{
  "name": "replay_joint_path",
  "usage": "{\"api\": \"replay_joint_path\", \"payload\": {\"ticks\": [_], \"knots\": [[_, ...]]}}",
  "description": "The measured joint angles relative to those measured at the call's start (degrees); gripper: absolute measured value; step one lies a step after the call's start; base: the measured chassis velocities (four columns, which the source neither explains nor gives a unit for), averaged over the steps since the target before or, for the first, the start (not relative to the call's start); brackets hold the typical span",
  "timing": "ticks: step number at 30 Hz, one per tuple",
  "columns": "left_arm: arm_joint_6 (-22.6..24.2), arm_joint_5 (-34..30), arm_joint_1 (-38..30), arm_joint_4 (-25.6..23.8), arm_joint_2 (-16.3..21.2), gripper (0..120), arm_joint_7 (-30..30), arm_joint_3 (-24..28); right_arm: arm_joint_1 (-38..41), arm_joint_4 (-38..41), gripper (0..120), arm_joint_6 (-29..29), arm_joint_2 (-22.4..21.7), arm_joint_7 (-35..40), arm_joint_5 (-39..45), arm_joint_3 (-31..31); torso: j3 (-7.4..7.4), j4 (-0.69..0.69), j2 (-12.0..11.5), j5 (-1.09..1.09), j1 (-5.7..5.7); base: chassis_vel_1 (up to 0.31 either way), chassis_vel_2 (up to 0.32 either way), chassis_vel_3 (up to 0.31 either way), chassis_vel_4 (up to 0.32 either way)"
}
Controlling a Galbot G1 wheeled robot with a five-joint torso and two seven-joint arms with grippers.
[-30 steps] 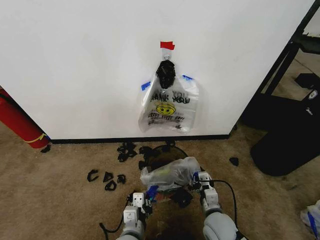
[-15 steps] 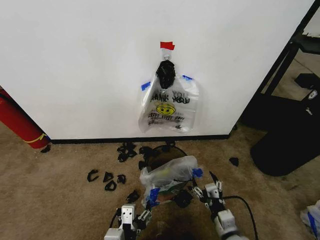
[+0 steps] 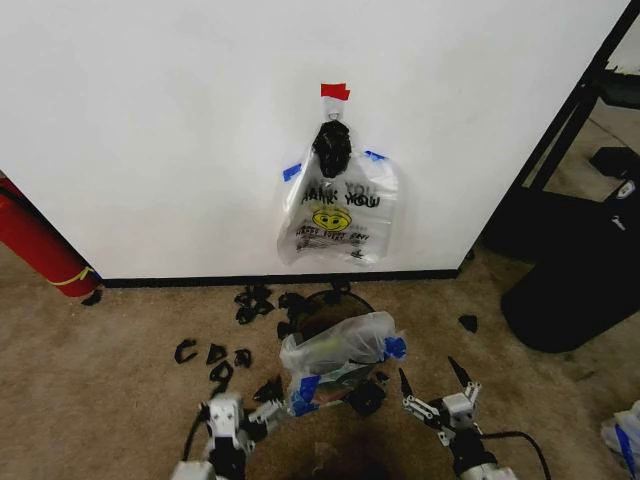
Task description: Pick up the garbage bag from the wall and place it over the trash bin.
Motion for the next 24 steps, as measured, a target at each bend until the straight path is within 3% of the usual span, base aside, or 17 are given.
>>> {"api": "replay_joint_path", "payload": {"ticks": [4,5,10,16,20,24], "knots": [[-3.70,-1.69,-6.52,3.50,3.01,100,6.34,0.07,-2.74,-0.33,100,8.74,4.40,-3.83,2.54,4.84,0.00,-0.03,0.00,-0.02,0.00,0.000,0.000,0.000,0.000],[-5.26,-1.55,-9.73,5.84,3.22,100,8.61,0.62,-4.42,-0.16,100,12.76,7.18,-4.20,2.47,6.32,0.00,-0.02,0.00,0.00,0.00,0.000,0.000,0.000,0.000],[-5.89,-2.35,-17.37,11.52,3.85,100,11.34,2.06,-8.35,1.94,100,19.54,11.48,-3.39,0.37,7.11,0.00,-0.03,0.00,-0.02,0.00,0.000,0.000,0.000,0.000],[-2.81,-10.03,-28.90,18.67,7.33,100,15.09,5.07,-14.54,6.90,100,21.55,14.85,-2.25,-3.65,6.02,0.01,-0.02,0.00,-0.02,0.00,0.000,0.000,0.000,0.000],[3.34,-17.64,-39.41,23.02,9.28,100,18.52,9.09,-17.79,11.98,100,21.46,16.24,-1.69,-5.26,4.61,0.01,-0.04,0.00,-0.01,0.01,0.000,0.000,0.000,0.000],[9.35,-23.31,-44.71,24.89,9.69,100,20.45,11.08,-18.82,15.24,100,21.28,16.62,-0.58,-5.39,4.38,0.01,-0.02,0.00,0.01,0.01,0.000,0.000,0.000,0.000]]}}
